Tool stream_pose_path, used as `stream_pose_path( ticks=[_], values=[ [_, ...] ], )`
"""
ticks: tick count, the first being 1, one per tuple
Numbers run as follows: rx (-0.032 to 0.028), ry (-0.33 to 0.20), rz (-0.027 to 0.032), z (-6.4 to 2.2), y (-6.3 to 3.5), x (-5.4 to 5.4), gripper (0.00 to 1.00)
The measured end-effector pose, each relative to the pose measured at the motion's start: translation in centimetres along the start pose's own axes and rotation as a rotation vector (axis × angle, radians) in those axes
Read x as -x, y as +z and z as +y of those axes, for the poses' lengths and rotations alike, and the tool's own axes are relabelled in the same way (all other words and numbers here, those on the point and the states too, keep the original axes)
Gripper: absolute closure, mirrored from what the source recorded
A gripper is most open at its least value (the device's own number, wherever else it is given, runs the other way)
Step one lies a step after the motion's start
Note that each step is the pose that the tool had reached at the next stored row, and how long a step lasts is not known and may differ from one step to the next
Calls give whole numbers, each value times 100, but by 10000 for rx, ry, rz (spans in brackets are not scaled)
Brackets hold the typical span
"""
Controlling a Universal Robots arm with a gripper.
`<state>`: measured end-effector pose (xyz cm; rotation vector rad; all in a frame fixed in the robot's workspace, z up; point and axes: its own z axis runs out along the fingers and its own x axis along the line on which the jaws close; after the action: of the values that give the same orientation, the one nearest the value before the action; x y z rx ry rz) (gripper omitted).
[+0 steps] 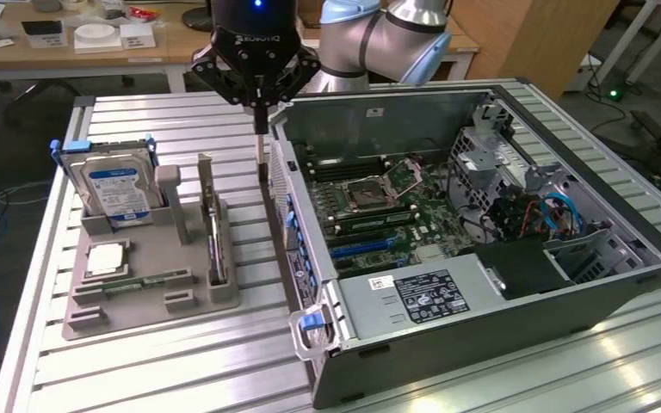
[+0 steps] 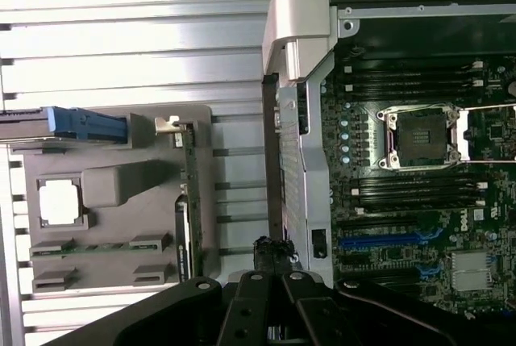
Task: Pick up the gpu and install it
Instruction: 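Reach for the gpu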
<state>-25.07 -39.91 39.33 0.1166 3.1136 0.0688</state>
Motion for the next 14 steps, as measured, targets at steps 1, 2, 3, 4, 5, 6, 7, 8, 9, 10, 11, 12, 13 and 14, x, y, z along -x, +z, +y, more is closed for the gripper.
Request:
stream_pose_path(
  ticks=[1, 2, 3, 4, 5, 6, 7, 8, 9, 10, 11, 12, 13, 14],
  values=[
    [0, 0, 1, -1, -1, -9, 89],
    [0, 0, 1, -2, -1, -19, 89],
    [0, 0, 0, -3, -1, -29, 89],
    [0, 0, 1, -4, -1, -40, 89],
    [0, 0, 1, -5, -2, -53, 89],
    [1, 1, 0, -6, -2, -66, 89],
    [0, 0, 0, -8, -2, -79, 89],
    [1, 1, 0, -8, -2, -90, 89],
    [0, 0, 1, -9, -3, -102, 89],
    [0, 0, 0, -10, -3, -113, 89],
    [0, 0, 1, -11, -4, -124, 89],
    [0, 0, 0, -12, -4, -135, 89],
    [0, 0, 1, -13, -4, -146, 89],
    [0, 0, 0, -14, -4, -157, 89]
  ],
)
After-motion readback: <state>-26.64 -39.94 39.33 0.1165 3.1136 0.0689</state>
